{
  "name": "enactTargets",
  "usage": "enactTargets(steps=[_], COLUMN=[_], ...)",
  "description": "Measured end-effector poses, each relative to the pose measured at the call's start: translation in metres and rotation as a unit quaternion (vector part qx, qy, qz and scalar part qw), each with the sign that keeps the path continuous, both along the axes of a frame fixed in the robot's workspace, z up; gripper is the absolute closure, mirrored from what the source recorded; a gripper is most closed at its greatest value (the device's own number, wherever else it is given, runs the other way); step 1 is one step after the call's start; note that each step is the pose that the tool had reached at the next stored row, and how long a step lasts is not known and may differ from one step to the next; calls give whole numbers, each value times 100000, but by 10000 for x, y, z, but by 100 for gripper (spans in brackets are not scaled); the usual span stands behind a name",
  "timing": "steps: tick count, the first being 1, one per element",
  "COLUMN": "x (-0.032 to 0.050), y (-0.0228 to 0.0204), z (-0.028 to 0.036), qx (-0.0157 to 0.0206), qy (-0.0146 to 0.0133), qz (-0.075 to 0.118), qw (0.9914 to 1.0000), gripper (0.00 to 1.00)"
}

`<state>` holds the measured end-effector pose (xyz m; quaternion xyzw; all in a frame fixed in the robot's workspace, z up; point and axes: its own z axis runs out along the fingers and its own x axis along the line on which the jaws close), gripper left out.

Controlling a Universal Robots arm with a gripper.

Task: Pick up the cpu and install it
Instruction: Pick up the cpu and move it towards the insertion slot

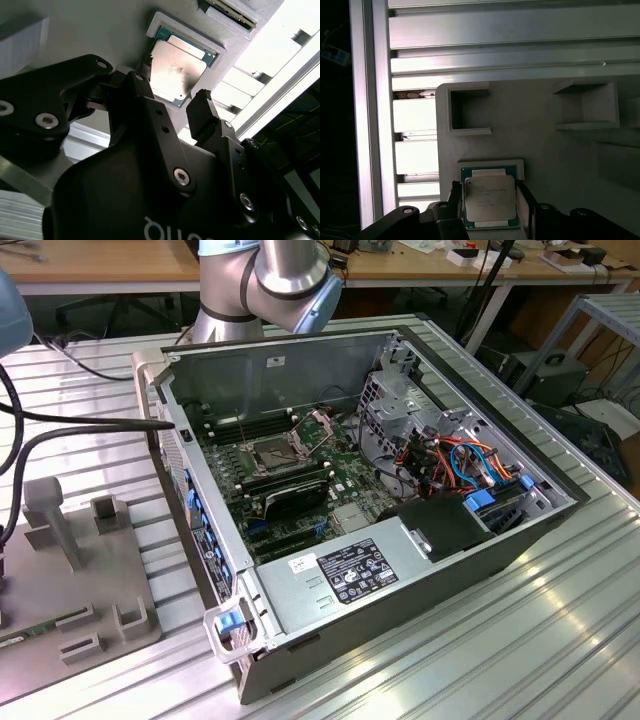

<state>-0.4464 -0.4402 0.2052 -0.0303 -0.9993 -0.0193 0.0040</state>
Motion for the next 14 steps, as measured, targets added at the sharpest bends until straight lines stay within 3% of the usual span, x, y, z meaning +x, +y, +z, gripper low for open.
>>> enactTargets(steps=[6, 8, 11, 14], x=[1, 1, 0, 1], y=[-2, -2, -2, -2], z=[-7, -7, -7, -19], qx=[-104, -113, -126, -121], qy=[5, 9, 18, 3], qz=[9, 10, 28, 1182], qw=[100000, 100000, 100000, 99993], gripper=[44, 37, 37, 37])
